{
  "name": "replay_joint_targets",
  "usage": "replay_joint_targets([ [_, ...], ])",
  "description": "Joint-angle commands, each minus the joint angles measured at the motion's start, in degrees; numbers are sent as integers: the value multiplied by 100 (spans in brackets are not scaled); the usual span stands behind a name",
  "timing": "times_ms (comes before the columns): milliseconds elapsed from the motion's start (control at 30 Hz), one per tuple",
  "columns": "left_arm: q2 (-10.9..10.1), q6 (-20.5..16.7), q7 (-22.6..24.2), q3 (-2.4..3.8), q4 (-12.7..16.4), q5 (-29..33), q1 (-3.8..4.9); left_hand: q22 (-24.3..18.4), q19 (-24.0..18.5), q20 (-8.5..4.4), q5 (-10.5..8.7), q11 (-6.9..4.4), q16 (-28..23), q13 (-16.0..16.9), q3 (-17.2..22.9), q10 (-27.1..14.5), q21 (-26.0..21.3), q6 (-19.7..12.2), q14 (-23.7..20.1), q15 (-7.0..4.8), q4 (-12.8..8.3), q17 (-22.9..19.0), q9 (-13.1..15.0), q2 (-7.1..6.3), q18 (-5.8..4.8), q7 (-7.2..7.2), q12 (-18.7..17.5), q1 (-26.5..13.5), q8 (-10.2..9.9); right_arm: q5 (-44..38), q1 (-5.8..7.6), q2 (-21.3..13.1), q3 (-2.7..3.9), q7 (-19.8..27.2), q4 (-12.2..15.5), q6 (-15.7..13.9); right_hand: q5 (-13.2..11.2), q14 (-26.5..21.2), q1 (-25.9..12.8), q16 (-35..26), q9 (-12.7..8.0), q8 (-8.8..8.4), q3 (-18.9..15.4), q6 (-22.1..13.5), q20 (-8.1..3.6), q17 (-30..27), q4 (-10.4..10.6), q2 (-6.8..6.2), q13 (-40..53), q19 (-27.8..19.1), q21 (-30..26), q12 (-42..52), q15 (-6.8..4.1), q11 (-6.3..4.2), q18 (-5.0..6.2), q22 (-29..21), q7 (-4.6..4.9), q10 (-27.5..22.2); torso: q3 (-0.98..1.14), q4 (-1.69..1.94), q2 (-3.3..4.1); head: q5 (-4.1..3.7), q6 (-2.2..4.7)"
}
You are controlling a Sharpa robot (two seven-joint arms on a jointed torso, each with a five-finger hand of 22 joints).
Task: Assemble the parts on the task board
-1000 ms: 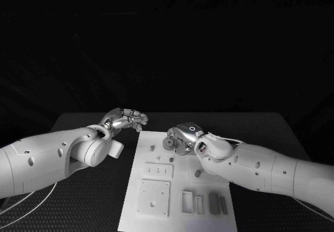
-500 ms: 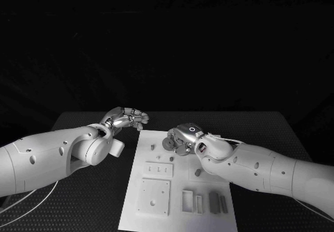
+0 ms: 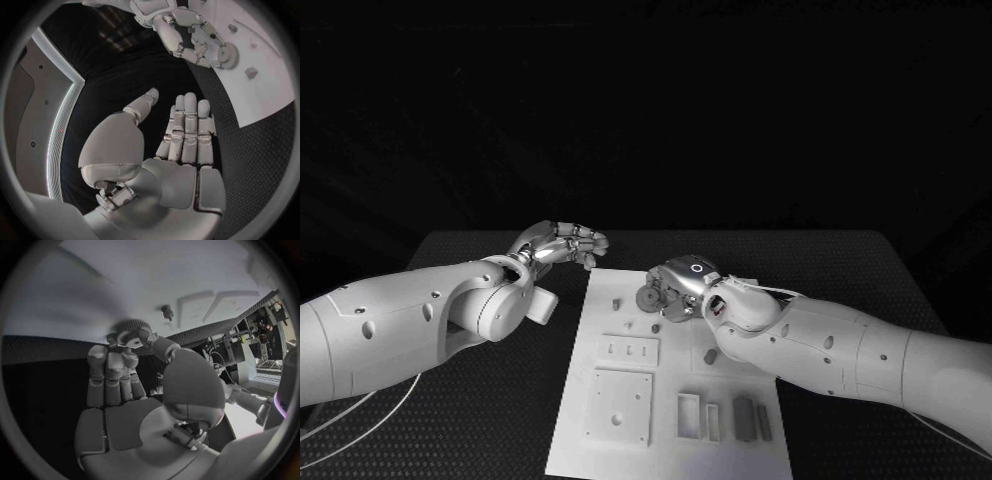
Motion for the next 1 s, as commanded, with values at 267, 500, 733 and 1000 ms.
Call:
replay_joint_targets([
  [267, 6, 18, 36, 5, 13, 0, 5, -8, -39, 10, -34, 22, 21, 9, 25, -21, 24, -33, -30, 6, -4, -7, 9, 0, 61, 16, -30, -33, -43, 123, -3, -5, -3, -13, -2, 199, 115, -111, 33, -63, -190, -336, -88, -184, 22, -3, -94, -150, -31, -104, -7, -43, 141, 63, 313, -23, 221, -483, -2, -3, -1, -6, 0],
  [500, 10, 16, 34, 5, 6, 0, 5, -9, -39, 10, -33, 25, 21, 11, 24, -23, 25, -39, -30, 6, -2, -8, 11, -4, 61, 23, -35, -35, -50, 179, -3, -23, -3, -3, -7, 324, 1090, -150, 89, -63, -194, -304, -74, -247, 34, 6, -189, -92, -43, -143, 5, -24, 96, 13, 313, -25, 166, -530, 2, 0, -4, -12, 1],
  [733, 8, 7, 35, 6, 8, 0, 5, -10, -39, 11, -34, 28, 22, 13, 24, -24, 27, -44, -30, 6, 1, -9, 13, -6, 61, 30, -40, -40, -57, 335, -3, -39, -3, 5, -46, 577, 2736, -178, 131, -52, -173, -206, 127, -169, 50, 19, -396, 236, -49, -186, 29, 12, 114, 21, 313, -19, 165, -566, 3, -10, -4, -18, -3],
  [1000, -1, 1, 35, 6, 4, 0, 5, -11, -39, 11, -33, 31, 24, 16, 25, -24, 28, -46, -29, 6, 9, -10, 17, -2, 61, 36, -44, -45, -62, 353, -3, -91, -3, 1, -39, 444, 3162, -190, -104, -26, -187, -139, 499, -77, 89, 35, -555, 492, -44, -205, 76, 67, 118, 38, 313, -4, 192, -594, 5, -10, -5, -22, -16],
])
